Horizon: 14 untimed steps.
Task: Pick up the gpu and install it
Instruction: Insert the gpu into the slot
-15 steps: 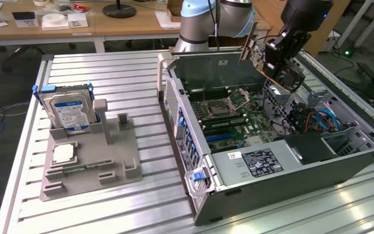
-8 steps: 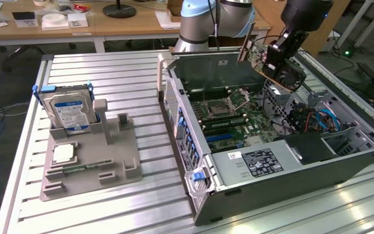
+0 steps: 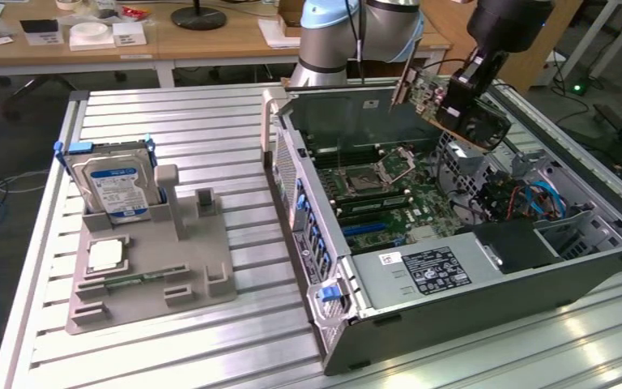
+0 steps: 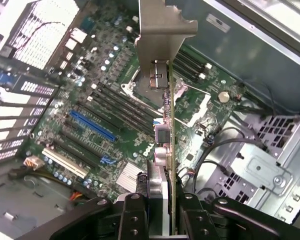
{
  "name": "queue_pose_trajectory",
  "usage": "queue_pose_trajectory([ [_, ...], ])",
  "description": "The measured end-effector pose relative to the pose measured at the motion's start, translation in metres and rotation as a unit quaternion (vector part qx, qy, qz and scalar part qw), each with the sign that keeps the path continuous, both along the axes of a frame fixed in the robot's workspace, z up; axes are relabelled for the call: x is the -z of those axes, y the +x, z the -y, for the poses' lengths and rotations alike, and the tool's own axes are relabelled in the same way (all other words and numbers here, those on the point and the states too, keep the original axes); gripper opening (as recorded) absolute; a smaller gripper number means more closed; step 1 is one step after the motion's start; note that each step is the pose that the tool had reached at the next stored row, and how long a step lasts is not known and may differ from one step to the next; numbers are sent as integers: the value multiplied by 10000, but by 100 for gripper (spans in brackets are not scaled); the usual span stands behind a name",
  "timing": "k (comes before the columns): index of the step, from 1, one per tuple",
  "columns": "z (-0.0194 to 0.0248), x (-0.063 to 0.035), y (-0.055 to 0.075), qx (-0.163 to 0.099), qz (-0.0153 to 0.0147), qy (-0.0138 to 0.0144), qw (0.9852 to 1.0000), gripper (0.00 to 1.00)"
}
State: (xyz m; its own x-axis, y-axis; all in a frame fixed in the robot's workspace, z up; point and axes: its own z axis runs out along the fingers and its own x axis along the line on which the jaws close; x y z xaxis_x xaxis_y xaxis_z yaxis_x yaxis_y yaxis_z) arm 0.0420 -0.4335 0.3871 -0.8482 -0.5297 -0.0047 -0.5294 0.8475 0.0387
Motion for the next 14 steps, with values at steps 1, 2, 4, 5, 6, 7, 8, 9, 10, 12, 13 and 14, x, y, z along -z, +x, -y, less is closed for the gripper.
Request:
queue_pose_trajectory([
  [1, 0, 0, 0, -65, 0, 0, 10000, 28],
  [2, 0, 0, 0, -129, 0, 0, 9999, 28],
  [4, 1, 0, 0, -255, 0, 0, 9997, 28],
  [5, 1, 1, 0, -318, 0, 1, 9995, 28],
  [6, 1, 1, 0, -382, 0, 1, 9993, 28],
  [7, 0, 1, 0, -450, 0, 1, 9990, 28],
  [8, 1, 1, 0, -526, 0, 0, 9986, 28],
  [9, 1, 1, 0, -600, 0, 0, 9982, 28],
  [10, 0, 0, 0, -673, 0, -1, 9977, 28],
  [12, 1, 1, 0, -817, 0, -1, 9967, 28],
  [13, 1, 1, 0, -894, 0, -2, 9960, 28],
  [14, 0, 1, 0, -982, 0, -3, 9952, 28],
])
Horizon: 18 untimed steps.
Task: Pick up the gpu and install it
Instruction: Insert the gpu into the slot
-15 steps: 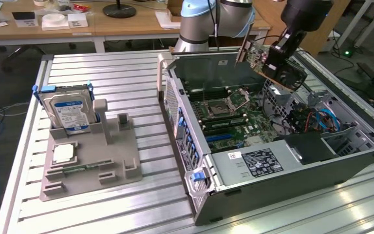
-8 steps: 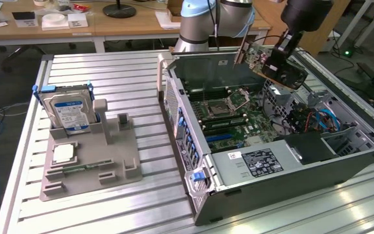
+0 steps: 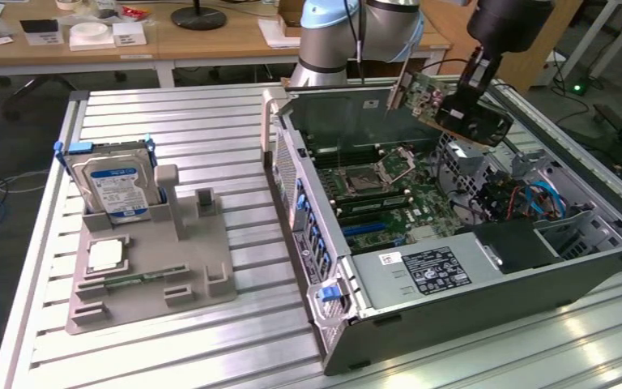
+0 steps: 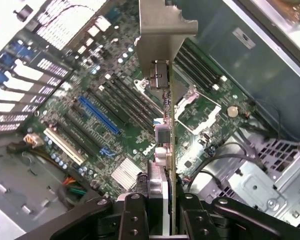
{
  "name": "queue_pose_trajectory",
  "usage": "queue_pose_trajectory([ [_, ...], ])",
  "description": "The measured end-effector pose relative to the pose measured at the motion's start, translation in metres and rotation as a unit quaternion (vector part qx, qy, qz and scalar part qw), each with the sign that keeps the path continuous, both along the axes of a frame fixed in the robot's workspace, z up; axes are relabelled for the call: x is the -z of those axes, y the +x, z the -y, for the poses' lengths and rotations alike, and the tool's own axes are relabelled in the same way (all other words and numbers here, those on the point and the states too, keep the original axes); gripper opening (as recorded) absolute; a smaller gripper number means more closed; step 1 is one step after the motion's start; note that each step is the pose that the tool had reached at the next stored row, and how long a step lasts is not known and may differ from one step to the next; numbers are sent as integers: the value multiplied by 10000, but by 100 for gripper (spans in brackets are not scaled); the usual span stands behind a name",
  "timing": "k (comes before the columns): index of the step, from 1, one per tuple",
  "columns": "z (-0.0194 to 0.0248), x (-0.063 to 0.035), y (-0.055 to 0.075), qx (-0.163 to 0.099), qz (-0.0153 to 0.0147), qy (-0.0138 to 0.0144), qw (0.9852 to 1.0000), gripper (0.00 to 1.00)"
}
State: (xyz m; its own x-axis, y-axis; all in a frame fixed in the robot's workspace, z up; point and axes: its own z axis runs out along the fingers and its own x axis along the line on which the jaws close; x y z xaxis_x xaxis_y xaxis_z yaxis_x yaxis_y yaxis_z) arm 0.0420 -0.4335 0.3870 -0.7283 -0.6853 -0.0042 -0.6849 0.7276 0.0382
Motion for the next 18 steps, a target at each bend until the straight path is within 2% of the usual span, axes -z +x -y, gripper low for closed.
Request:
queue_pose_trajectory([
  [3, 0, 3, 0, -253, 0, -1, 9997, 28],
  [6, 0, 10, 0, -515, 0, -2, 9987, 28],
  [9, 0, 15, 0, -745, 0, -2, 9972, 28],
  [14, 1, 21, 0, -1116, 0, -7, 9938, 28],
  [16, 0, 23, 0, -1216, -2, -21, 9926, 28],
  [18, 1, 30, 1, -1241, -4, -37, 9923, 28],
])
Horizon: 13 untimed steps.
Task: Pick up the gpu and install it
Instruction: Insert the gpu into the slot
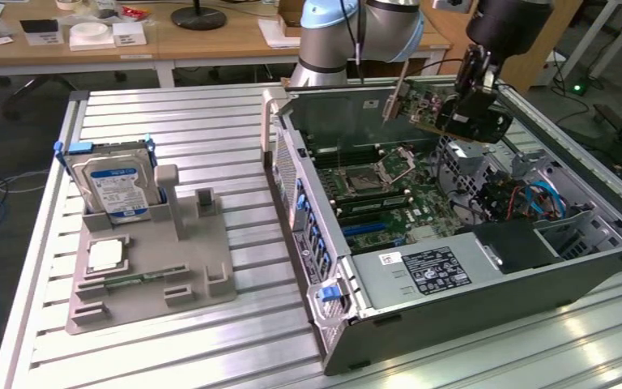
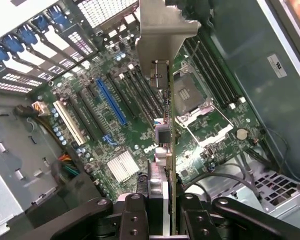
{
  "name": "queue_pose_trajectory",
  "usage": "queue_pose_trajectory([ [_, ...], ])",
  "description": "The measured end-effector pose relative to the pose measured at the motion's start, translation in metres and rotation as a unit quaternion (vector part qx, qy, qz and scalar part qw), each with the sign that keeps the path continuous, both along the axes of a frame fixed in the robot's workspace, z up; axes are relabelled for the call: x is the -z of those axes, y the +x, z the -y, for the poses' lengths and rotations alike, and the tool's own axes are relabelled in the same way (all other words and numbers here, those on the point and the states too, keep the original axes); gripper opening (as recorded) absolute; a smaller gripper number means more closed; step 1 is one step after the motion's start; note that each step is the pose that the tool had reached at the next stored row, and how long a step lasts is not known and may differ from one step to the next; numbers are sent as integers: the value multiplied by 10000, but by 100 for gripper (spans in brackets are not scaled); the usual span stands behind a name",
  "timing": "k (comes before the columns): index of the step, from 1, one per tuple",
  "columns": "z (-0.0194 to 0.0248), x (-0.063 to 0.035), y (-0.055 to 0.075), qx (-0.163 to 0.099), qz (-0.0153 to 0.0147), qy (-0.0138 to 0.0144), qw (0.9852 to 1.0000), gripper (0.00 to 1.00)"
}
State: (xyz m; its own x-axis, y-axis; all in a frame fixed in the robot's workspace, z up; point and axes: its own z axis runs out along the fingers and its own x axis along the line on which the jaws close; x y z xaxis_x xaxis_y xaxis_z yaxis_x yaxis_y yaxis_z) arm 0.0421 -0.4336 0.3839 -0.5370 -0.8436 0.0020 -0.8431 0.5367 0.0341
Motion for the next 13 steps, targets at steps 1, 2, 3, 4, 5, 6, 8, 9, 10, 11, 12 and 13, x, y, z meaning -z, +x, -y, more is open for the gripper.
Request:
queue_pose_trajectory([
  [1, 0, 4, 0, -11, 0, -3, 10000, 28],
  [2, -1, 8, -1, -33, 0, -5, 10000, 28],
  [3, -1, 13, -1, -81, 0, -6, 10000, 28],
  [4, 0, 19, -1, -164, 0, -6, 9999, 28],
  [5, -1, 27, -1, -254, 1, -5, 9997, 28],
  [6, -1, 33, -1, -346, 0, -6, 9994, 28],
  [8, 0, 47, -1, -531, 1, -6, 9986, 28],
  [9, 0, 54, -1, -621, 0, -6, 9981, 28],
  [10, -1, 62, -1, -711, 1, -5, 9975, 28],
  [11, 0, 69, -1, -801, 1, -6, 9968, 28],
  [12, -1, 75, -1, -879, 2, -5, 9961, 28],
  [13, -1, 78, -1, -923, 19, -7, 9957, 28],
])
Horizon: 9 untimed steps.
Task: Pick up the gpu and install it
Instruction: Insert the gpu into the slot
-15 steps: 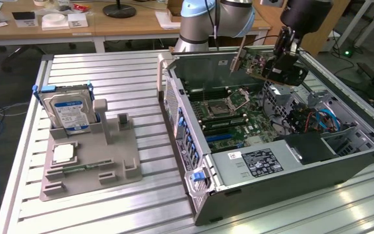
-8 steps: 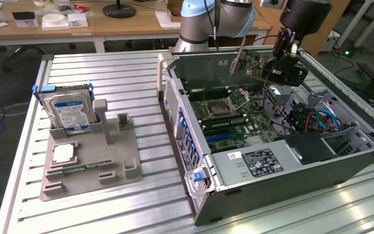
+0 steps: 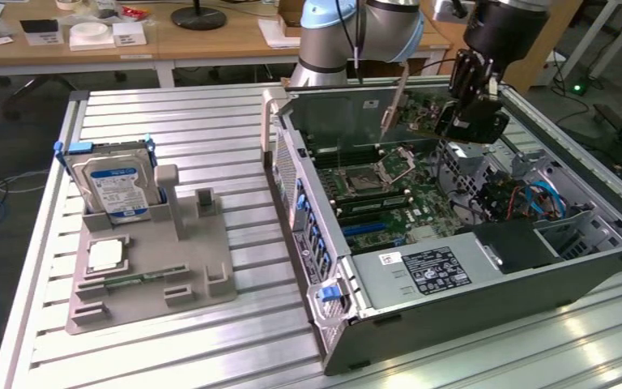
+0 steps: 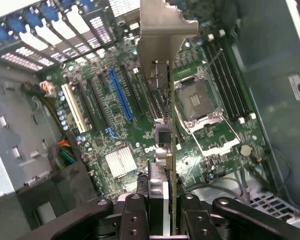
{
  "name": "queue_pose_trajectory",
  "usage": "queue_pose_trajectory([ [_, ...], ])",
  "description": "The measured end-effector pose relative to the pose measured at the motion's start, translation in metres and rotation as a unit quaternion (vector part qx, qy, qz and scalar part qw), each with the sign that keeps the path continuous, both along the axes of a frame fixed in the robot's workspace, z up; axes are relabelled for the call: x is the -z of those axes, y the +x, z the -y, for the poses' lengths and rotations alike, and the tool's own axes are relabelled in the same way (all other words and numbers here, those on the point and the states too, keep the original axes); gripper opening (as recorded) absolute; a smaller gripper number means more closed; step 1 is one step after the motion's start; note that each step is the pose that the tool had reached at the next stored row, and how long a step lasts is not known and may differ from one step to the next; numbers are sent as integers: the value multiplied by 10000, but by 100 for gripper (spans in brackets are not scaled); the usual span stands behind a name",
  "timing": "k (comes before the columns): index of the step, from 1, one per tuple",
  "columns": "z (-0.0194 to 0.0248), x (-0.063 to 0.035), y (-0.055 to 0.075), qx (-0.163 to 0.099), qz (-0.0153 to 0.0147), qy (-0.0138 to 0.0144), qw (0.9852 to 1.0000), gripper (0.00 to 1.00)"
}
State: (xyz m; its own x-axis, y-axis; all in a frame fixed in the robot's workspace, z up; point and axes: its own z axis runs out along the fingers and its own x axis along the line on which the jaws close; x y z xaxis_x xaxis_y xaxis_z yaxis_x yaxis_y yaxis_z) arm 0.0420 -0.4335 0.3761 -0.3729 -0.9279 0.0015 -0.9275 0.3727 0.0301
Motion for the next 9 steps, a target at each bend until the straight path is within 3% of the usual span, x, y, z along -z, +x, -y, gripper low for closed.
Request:
queue_pose_trajectory([
  [4, 0, 20, 0, -84, 131, -4, 9999, 28],
  [5, 0, 28, 0, -128, 143, -4, 9998, 28],
  [9, 0, 66, 0, -480, 144, 1, 9987, 28],
])
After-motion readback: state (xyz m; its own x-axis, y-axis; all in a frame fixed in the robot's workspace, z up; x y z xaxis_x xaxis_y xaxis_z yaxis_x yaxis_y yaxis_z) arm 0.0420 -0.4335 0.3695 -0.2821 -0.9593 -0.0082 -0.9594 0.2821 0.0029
